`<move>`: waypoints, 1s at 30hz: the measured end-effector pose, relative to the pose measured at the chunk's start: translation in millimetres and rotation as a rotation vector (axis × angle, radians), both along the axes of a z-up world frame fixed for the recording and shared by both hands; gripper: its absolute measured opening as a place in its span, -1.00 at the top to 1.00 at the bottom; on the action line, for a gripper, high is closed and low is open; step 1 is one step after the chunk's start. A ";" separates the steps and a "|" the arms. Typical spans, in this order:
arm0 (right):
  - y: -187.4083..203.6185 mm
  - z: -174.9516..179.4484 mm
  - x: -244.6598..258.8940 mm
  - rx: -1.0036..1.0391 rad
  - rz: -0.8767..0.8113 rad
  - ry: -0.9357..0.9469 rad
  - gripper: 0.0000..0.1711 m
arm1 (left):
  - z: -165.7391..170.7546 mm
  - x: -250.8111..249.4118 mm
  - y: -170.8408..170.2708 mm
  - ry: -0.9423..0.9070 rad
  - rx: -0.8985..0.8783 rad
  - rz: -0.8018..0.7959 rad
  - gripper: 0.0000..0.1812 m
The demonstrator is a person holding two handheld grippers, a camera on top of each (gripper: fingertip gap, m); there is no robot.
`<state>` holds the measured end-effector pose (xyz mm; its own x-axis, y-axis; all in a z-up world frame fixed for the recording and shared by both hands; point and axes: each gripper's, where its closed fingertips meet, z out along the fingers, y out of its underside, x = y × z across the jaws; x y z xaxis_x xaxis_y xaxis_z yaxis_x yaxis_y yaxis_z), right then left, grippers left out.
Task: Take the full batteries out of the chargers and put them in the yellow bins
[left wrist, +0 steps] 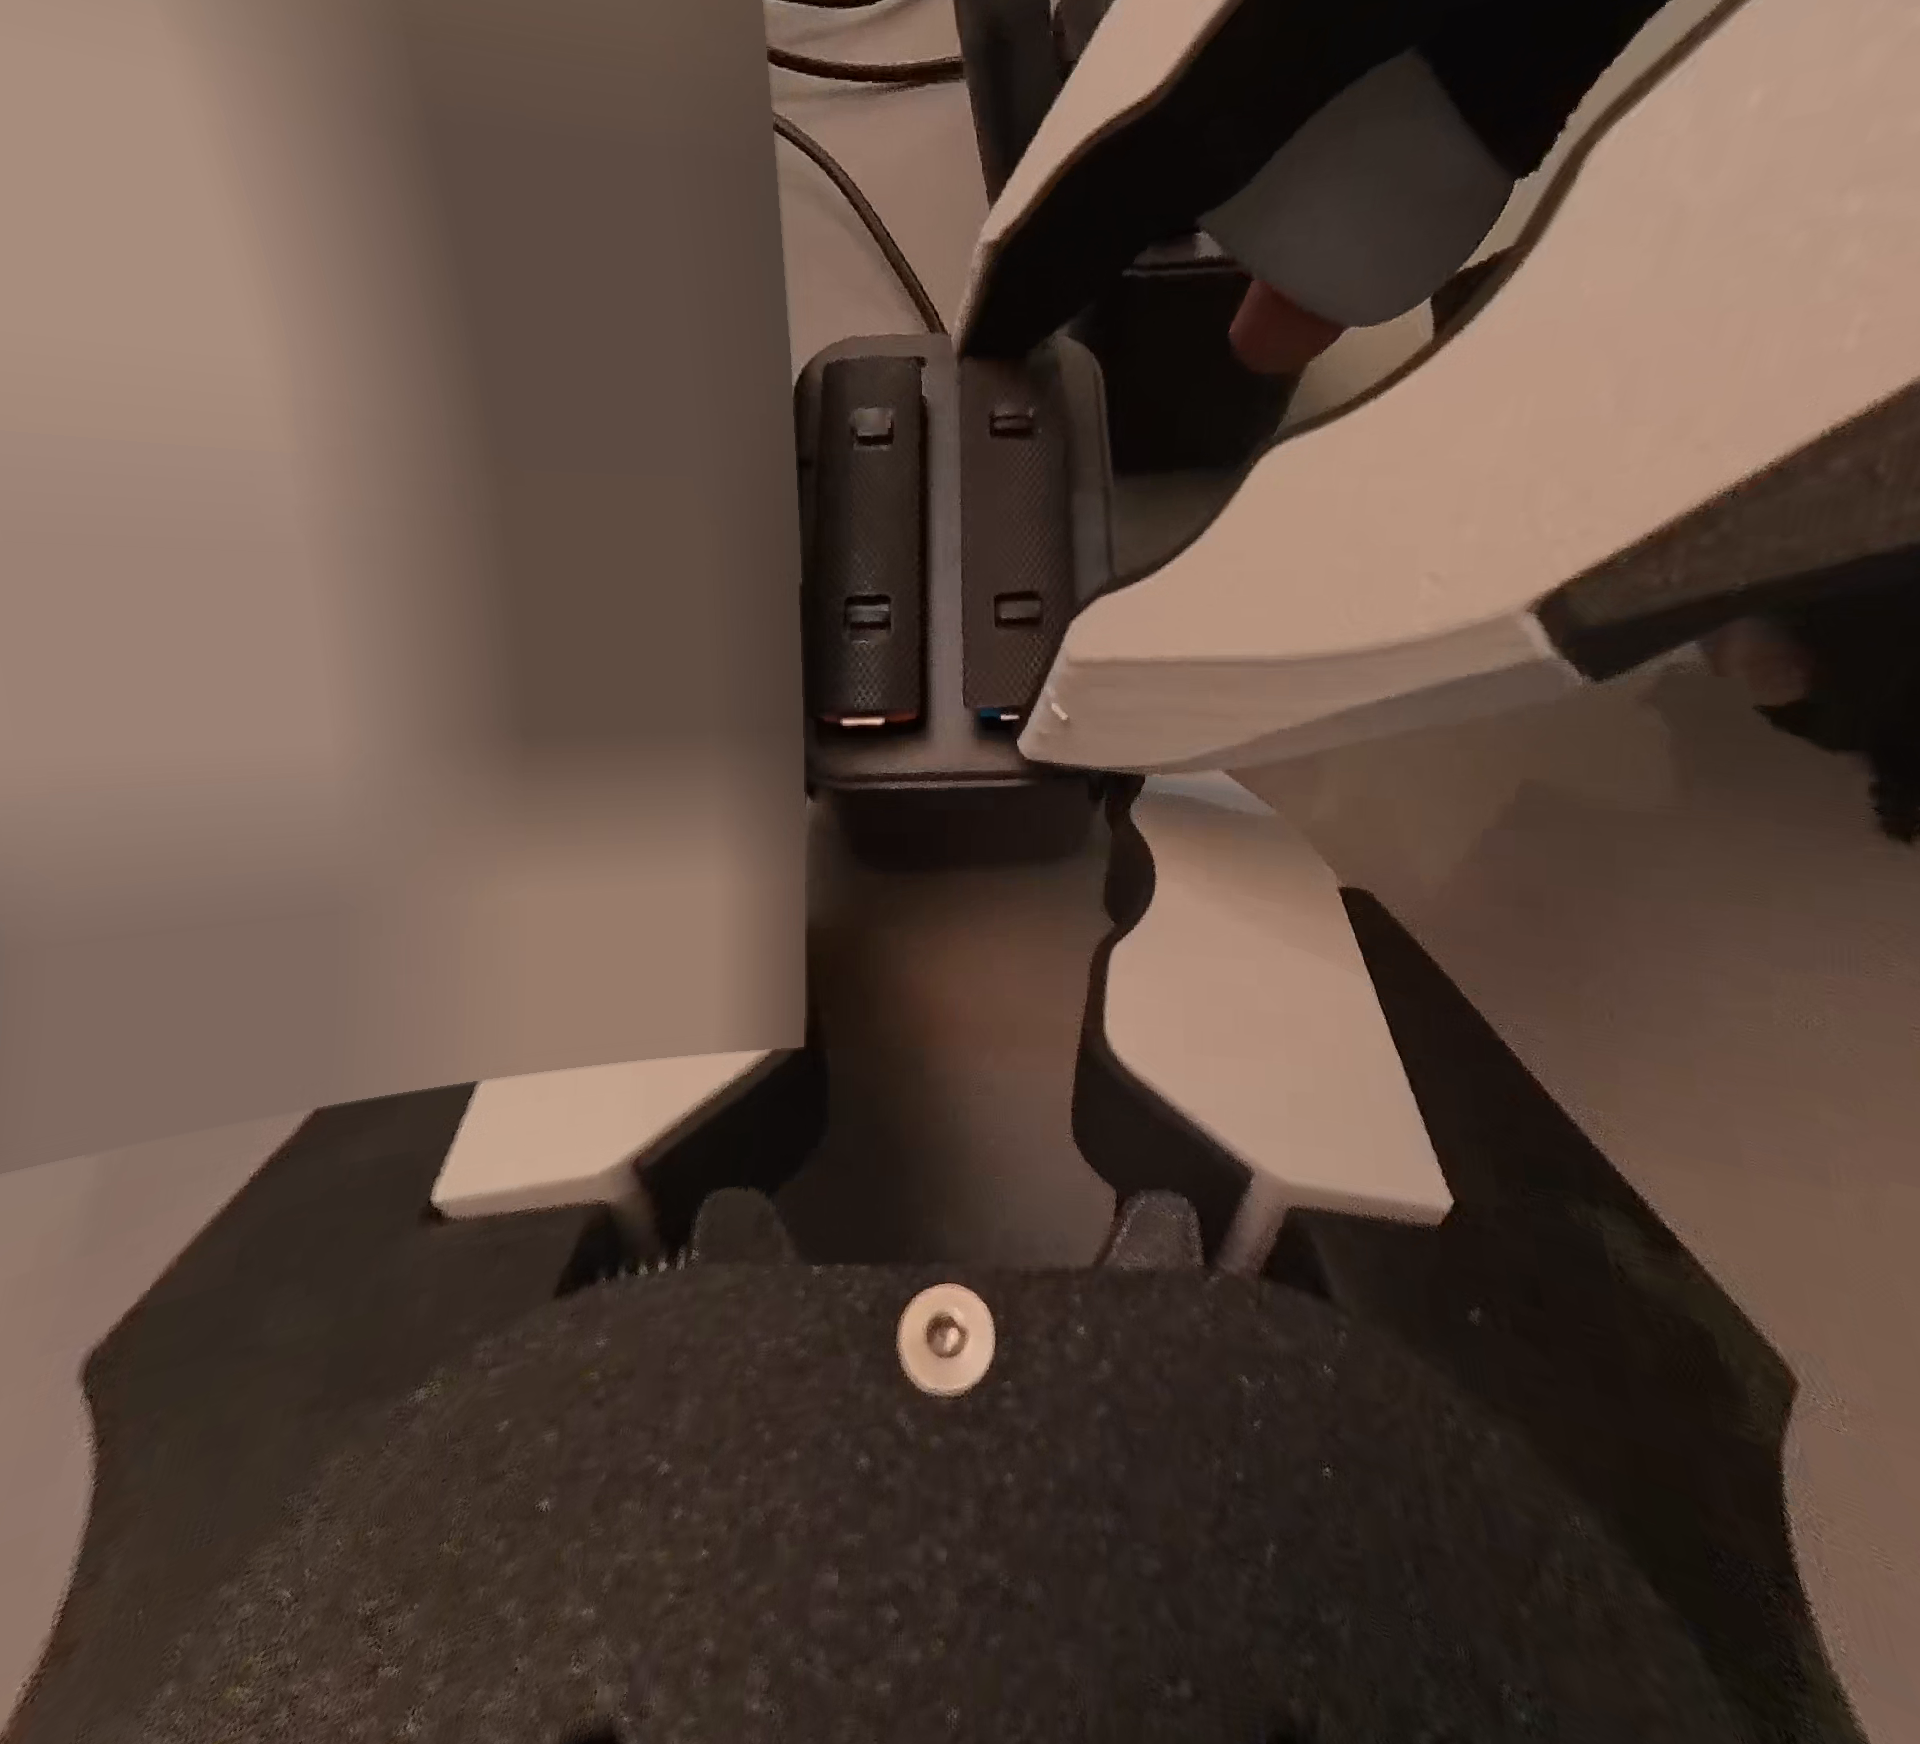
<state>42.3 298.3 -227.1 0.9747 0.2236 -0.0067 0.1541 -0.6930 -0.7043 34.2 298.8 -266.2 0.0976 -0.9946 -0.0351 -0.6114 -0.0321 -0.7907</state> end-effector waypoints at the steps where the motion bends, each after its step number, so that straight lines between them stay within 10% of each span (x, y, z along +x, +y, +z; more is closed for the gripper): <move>1: -0.1 0.2 -0.2 0.002 0.001 -0.001 0.32 | -0.1 -0.3 0.1 0.003 0.004 -0.002 0.38; 18: 1.3 4.5 -2.7 0.040 0.005 0.036 0.33 | -0.5 -4.2 0.0 0.014 -0.005 -0.017 0.38; 30: -31.2 103.1 1.8 0.251 0.084 0.177 0.32 | -0.8 -15.4 9.4 0.029 -0.002 0.011 0.38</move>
<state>44.1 267.2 -124.0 0.9412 0.3197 -0.1089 0.0635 -0.4843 -0.8726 18.8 308.2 -267.0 0.1076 -0.9936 -0.0357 -0.6339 -0.0409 -0.7723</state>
